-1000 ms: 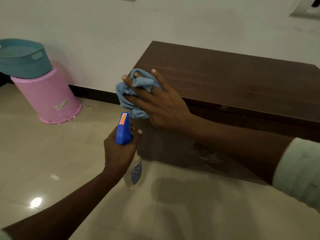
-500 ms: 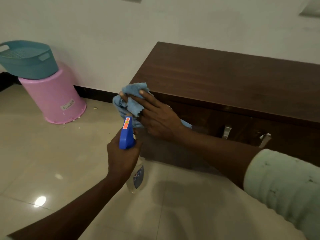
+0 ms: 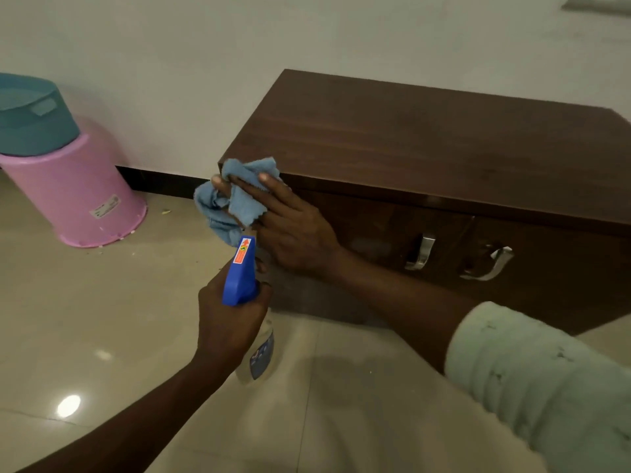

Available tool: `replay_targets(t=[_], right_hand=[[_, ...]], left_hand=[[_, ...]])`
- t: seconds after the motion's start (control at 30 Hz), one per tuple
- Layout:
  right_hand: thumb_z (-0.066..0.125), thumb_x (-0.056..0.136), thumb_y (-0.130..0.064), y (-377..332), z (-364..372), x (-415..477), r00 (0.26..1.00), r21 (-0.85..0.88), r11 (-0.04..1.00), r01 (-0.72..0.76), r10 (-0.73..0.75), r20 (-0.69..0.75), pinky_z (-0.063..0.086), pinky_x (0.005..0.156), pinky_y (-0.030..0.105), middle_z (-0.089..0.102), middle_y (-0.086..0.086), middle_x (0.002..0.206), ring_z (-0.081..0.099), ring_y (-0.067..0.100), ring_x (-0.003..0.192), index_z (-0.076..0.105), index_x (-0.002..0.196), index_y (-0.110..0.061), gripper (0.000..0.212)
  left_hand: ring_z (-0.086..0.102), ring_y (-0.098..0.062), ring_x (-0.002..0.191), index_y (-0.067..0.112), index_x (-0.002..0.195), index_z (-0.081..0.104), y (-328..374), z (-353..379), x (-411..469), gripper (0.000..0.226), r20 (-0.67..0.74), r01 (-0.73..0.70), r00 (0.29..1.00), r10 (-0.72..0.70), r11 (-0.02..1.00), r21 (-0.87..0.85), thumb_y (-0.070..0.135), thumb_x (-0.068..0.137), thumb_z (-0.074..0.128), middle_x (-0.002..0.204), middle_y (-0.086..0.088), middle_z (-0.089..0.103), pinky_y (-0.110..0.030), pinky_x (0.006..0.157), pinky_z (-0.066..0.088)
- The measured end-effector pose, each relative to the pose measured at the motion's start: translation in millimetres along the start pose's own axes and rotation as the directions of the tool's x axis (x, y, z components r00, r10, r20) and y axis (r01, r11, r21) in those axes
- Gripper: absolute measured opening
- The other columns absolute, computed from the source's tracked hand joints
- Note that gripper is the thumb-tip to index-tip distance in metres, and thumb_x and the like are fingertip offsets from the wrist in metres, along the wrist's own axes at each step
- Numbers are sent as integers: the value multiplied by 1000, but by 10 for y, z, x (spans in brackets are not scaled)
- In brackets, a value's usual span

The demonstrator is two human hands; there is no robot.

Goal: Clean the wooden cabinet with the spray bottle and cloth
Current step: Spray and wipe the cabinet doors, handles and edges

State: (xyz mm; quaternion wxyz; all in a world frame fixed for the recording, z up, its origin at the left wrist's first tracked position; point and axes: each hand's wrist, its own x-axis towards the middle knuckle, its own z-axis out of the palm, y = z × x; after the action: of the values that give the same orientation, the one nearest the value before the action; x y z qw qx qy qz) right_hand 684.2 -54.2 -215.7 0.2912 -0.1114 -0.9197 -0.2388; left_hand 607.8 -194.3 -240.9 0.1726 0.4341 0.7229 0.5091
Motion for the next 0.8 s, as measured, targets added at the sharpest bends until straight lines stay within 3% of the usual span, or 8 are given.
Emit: replay_targets(t=[0.17,0.27,0.33,0.5,0.57,0.63,0.73,0.8], right_hand=[[60,88,-11,102,-47,-871,992,45,999,-14,8,122,10,122,37,56,17,134,41,29,132,55,123,-4,36],[32,102,-19,205,-281,-1031,962,19,963,-270,270,-42,2,121,34,40,8,146,30,23,138,43,136,-5,38],[34,103,-21,142,-292,-1144,914,18,917,-399,399,-74,4,121,36,24,-2,152,21,20,142,37,141,-13,39],[22,103,-44,-28,24,-1715,866,-37,911,-412,404,296,-7,117,15,-11,-28,155,-9,-5,143,7,149,-44,48],[17,105,-32,61,10,-1748,944,-40,972,-233,236,230,-3,121,28,-9,-9,160,-7,10,147,1,152,-25,51],[22,104,-26,61,-127,-1606,949,61,950,-307,301,91,3,122,37,13,6,158,1,19,148,8,153,-16,52],[41,102,-26,-13,-225,-1272,804,184,814,-551,577,-142,17,119,46,27,9,149,23,28,142,23,146,-13,50],[55,96,-27,-15,-132,-1196,788,74,802,-592,596,-152,14,119,46,12,4,158,20,26,143,16,151,-21,68]], left_hand=[[57,-29,61,10,78,55,38,54,-35,12,27,3,1000,-2,999,-33,5,78,66,67,-16,59,-26,55,45],[59,-37,63,2,78,57,4,68,-58,10,19,43,999,-42,998,-42,6,77,66,68,-23,61,-39,58,50],[60,-38,64,2,80,57,19,56,-65,10,20,49,999,-48,998,-38,6,77,66,70,-24,62,-39,59,50],[61,-37,68,2,87,57,-16,27,-47,13,28,62,998,-61,998,-16,7,78,66,74,-24,63,-42,65,52],[62,-38,70,4,89,57,-70,15,-36,15,26,93,995,-92,996,-8,9,78,66,76,-24,63,-45,68,53],[62,-39,71,3,90,57,-112,21,-38,17,32,111,993,-111,994,9,10,78,66,76,-24,63,-43,68,53],[62,-37,71,2,90,57,-91,38,-32,17,41,121,992,-122,992,35,11,78,67,77,-23,64,-32,63,49],[62,-38,72,3,90,56,-85,47,0,18,49,131,990,-132,991,34,12,78,67,78,-23,64,-35,64,51]])
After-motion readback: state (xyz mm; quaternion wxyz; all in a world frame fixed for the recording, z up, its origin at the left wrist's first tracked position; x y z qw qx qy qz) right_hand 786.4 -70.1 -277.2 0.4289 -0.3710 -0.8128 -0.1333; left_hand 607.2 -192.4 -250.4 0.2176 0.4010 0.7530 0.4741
